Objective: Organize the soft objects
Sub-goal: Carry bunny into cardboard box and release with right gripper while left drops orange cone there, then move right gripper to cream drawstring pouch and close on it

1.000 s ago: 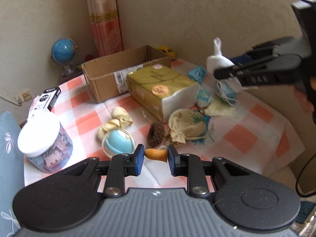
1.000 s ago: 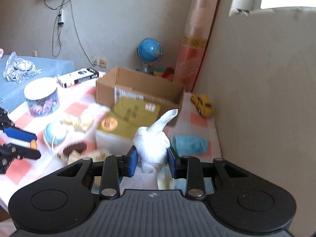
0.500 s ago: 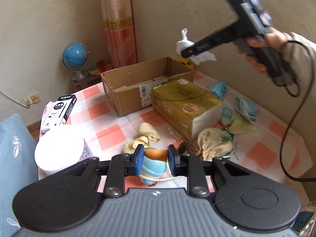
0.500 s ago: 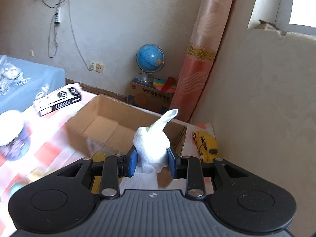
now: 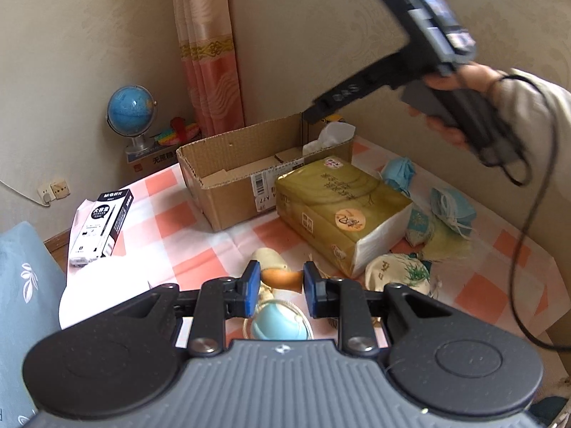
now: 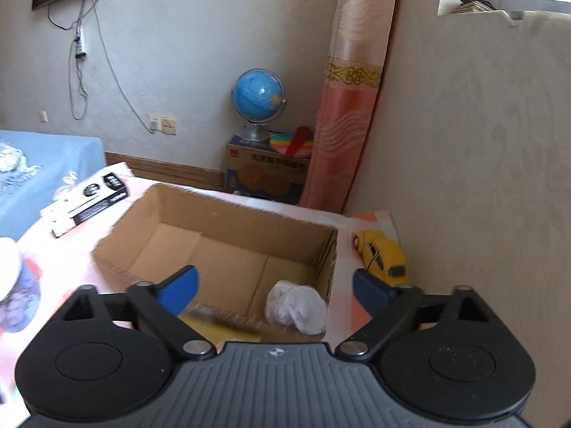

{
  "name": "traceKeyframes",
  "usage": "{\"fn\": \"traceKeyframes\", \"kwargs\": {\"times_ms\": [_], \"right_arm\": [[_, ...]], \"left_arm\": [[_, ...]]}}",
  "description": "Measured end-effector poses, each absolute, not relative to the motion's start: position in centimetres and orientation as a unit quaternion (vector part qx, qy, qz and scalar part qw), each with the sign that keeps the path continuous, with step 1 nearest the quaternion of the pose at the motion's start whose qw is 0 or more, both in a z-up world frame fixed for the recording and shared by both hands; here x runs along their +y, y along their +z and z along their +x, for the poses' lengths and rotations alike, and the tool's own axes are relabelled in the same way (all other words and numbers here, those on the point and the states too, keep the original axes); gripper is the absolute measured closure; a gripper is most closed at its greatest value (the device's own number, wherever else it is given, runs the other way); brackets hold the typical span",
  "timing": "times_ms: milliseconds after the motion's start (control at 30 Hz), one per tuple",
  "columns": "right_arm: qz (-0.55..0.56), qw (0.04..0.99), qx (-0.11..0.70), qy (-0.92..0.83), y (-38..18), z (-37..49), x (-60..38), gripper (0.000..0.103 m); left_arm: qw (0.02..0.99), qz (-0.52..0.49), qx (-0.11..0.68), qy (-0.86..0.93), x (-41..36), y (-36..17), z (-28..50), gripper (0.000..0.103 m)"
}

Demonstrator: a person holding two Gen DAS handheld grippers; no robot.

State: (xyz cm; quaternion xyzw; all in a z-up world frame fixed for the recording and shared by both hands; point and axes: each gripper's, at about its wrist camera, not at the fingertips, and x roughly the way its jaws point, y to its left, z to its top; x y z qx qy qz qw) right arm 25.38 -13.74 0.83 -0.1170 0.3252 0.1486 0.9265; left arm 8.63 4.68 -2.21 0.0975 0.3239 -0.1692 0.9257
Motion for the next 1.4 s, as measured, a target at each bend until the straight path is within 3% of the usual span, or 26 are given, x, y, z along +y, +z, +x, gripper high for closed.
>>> {"fn": "traceKeyframes", "kwargs": {"times_ms": [67, 700, 1067, 1167, 1233, 1300, 1400], "right_arm": [[-0.106, 0.927, 0.324, 0.156, 1.2, 23.6, -14.3, 0.000], [-0.086, 0.929, 0.325, 0.152, -0.5, 6.8, -18.0, 0.000], [-0.046, 0.934, 0.320, 0.149, -0.9, 5.6, -19.8, 0.000], [-0.045, 0.935, 0.323, 0.142, -1.1, 5.8, -20.0, 0.000], [-0.045, 0.934, 0.325, 0.139, -1.3, 5.8, -20.0, 0.000], [-0.042, 0.934, 0.326, 0.141, -1.3, 5.8, -20.1, 0.000], [-0.043, 0.934, 0.326, 0.139, -1.4, 5.8, -20.3, 0.000]], "left_arm": [[0.925, 0.101, 0.326, -0.169, 4.5, -2.0, 9.1, 0.079], [0.929, 0.109, 0.319, -0.155, -0.1, 1.8, 18.0, 0.079], [0.925, 0.109, 0.344, -0.123, -1.5, 1.5, 26.3, 0.078], [0.928, 0.110, 0.340, -0.108, -1.7, 1.1, 27.5, 0.068], [0.928, 0.106, 0.341, -0.103, -1.7, 1.0, 27.8, 0.035], [0.933, 0.099, 0.333, -0.096, -1.3, 1.0, 27.7, 0.021], [0.936, 0.090, 0.328, -0.095, -0.8, 1.3, 26.9, 0.012]]}}
